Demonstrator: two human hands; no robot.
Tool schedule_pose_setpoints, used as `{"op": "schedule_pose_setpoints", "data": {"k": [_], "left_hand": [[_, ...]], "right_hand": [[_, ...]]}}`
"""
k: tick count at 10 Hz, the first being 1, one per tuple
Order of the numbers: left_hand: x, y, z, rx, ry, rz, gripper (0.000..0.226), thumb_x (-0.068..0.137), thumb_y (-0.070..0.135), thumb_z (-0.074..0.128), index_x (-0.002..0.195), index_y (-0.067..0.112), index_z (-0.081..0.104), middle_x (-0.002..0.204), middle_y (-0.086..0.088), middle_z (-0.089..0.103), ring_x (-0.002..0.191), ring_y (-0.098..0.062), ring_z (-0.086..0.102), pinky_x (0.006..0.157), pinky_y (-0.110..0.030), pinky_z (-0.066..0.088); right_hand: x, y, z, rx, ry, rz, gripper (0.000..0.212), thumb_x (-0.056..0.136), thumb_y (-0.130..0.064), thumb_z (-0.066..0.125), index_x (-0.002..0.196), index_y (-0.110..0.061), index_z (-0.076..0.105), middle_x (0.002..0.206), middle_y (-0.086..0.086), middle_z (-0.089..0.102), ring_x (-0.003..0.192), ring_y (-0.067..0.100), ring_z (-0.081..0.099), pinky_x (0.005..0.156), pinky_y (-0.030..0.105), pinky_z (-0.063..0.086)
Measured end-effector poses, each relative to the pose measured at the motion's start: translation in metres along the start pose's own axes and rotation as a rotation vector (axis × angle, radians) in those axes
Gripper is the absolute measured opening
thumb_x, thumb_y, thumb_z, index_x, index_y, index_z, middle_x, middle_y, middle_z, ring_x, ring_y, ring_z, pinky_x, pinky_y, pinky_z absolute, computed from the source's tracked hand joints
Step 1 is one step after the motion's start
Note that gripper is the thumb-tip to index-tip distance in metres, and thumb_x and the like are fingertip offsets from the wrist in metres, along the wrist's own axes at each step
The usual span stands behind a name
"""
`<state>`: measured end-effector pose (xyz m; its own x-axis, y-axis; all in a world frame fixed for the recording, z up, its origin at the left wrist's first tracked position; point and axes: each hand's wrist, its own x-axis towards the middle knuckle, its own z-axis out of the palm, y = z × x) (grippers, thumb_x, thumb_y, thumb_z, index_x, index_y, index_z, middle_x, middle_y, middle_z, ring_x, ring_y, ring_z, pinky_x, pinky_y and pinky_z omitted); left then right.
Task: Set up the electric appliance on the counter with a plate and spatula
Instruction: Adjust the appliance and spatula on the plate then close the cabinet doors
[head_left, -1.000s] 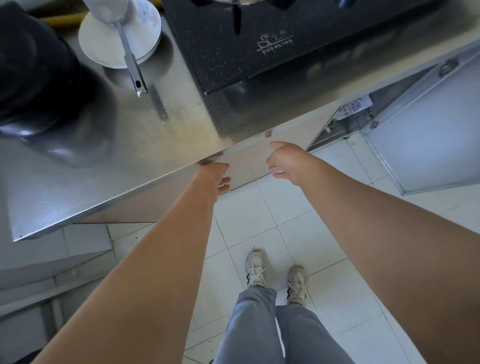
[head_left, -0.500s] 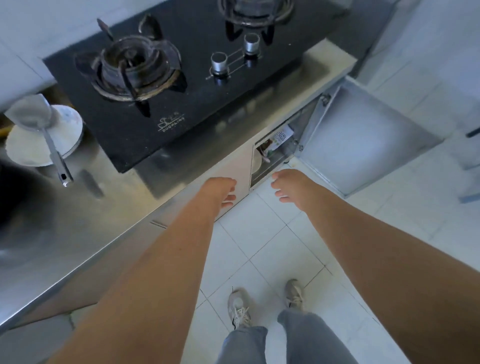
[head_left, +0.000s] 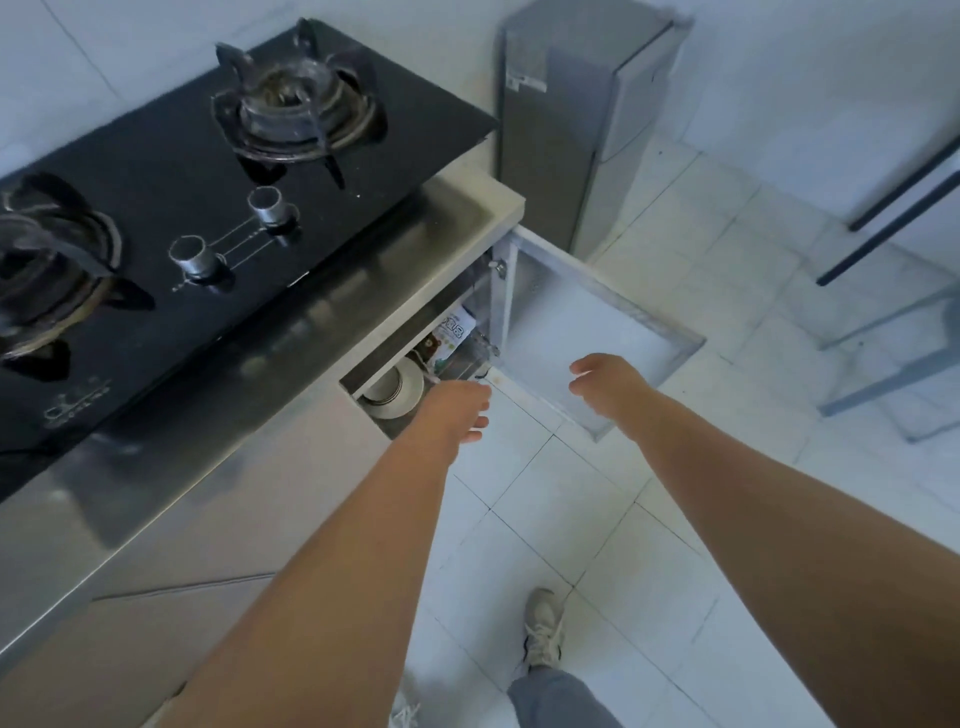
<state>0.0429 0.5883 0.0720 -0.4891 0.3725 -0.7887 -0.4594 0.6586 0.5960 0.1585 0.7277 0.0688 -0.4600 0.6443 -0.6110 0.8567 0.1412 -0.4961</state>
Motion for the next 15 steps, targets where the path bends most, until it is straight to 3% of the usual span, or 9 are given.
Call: {"op": "schedule_pose_setpoints", "data": {"k": [1, 3, 5, 9, 10, 11, 12, 14, 15], "left_hand": [[0.009, 0.017, 0.032, 0.017, -0.039, 0.009, 0.026, 0.096, 0.005, 0.045, 0.071, 0.015, 0.048, 0.08, -0.003, 0.051, 0.063, -0.015, 0.044, 0.063, -0.025, 0.043], [0.039, 0.045, 0.08, 0.094, -0.039, 0.057, 0.027, 0.097, 0.012, 0.048, 0.072, 0.021, 0.047, 0.086, -0.002, 0.054, 0.082, -0.021, 0.053, 0.082, -0.035, 0.049], [0.07, 0.07, 0.105, 0.126, -0.079, 0.075, 0.027, 0.096, 0.01, 0.048, 0.072, 0.022, 0.048, 0.075, 0.003, 0.052, 0.069, -0.017, 0.052, 0.064, -0.025, 0.047], [0.098, 0.067, 0.116, 0.19, -0.207, 0.039, 0.035, 0.098, -0.002, 0.039, 0.071, 0.019, 0.043, 0.073, 0.002, 0.045, 0.061, -0.012, 0.041, 0.057, -0.022, 0.035], [0.091, 0.06, 0.116, 0.196, -0.181, 0.039, 0.021, 0.096, -0.001, 0.044, 0.09, 0.014, 0.058, 0.085, -0.004, 0.055, 0.076, -0.021, 0.052, 0.065, -0.028, 0.045], [0.088, 0.044, 0.114, 0.159, -0.143, -0.01, 0.036, 0.094, 0.008, 0.053, 0.13, 0.009, 0.054, 0.1, -0.009, 0.061, 0.097, -0.027, 0.058, 0.08, -0.031, 0.051], [0.083, 0.029, 0.108, 0.179, -0.123, 0.001, 0.043, 0.087, 0.008, 0.061, 0.129, 0.011, 0.056, 0.091, -0.009, 0.06, 0.084, -0.022, 0.058, 0.089, -0.033, 0.053], [0.071, -0.006, 0.103, 0.154, -0.112, 0.001, 0.046, 0.078, 0.015, 0.072, 0.122, 0.012, 0.057, 0.099, -0.01, 0.065, 0.084, -0.021, 0.062, 0.094, -0.036, 0.054], [0.065, -0.024, 0.093, 0.191, -0.033, 0.013, 0.042, 0.075, 0.018, 0.073, 0.115, 0.011, 0.059, 0.1, -0.011, 0.07, 0.082, -0.022, 0.064, 0.088, -0.036, 0.054]], "right_hand": [[0.025, 0.013, -0.032, -0.072, 0.05, 0.026, 0.043, 0.095, -0.002, 0.042, 0.135, -0.009, 0.054, 0.106, 0.008, 0.057, 0.091, 0.02, 0.049, 0.079, 0.03, 0.042], [0.069, 0.032, -0.071, -0.05, 0.228, 0.078, 0.052, 0.092, -0.007, 0.042, 0.141, -0.022, 0.048, 0.139, 0.007, 0.054, 0.114, 0.027, 0.058, 0.082, 0.028, 0.043], [0.104, 0.047, -0.093, -0.136, 0.251, 0.15, 0.062, 0.088, -0.007, 0.038, 0.149, -0.022, 0.034, 0.151, 0.007, 0.04, 0.135, 0.031, 0.041, 0.106, 0.038, 0.039], [0.126, 0.064, -0.083, -0.317, 0.193, 0.128, 0.049, 0.083, -0.003, 0.039, 0.131, -0.01, 0.048, 0.131, 0.012, 0.047, 0.119, 0.035, 0.047, 0.09, 0.041, 0.044], [0.127, 0.061, -0.086, -0.421, 0.079, 0.134, 0.044, 0.088, -0.001, 0.035, 0.127, -0.009, 0.054, 0.133, 0.013, 0.049, 0.121, 0.035, 0.048, 0.09, 0.038, 0.045], [0.123, 0.058, -0.08, -0.533, -0.032, 0.102, 0.03, 0.092, 0.003, 0.037, 0.109, -0.004, 0.06, 0.102, 0.011, 0.062, 0.103, 0.029, 0.058, 0.083, 0.033, 0.047], [0.113, 0.049, -0.07, -0.564, -0.084, 0.111, 0.015, 0.089, 0.002, 0.049, 0.093, -0.01, 0.057, 0.076, 0.001, 0.054, 0.082, 0.022, 0.053, 0.072, 0.026, 0.043], [0.102, 0.029, -0.024, -0.027, -0.231, 0.212, 0.028, 0.094, -0.005, 0.045, 0.117, 0.0, 0.061, 0.12, 0.013, 0.068, 0.11, 0.03, 0.067, 0.096, 0.038, 0.054], [0.085, 0.01, 0.002, 0.33, -0.279, 0.207, 0.032, 0.096, -0.011, 0.048, 0.124, 0.002, 0.057, 0.123, 0.022, 0.064, 0.11, 0.033, 0.066, 0.079, 0.036, 0.057]]}}
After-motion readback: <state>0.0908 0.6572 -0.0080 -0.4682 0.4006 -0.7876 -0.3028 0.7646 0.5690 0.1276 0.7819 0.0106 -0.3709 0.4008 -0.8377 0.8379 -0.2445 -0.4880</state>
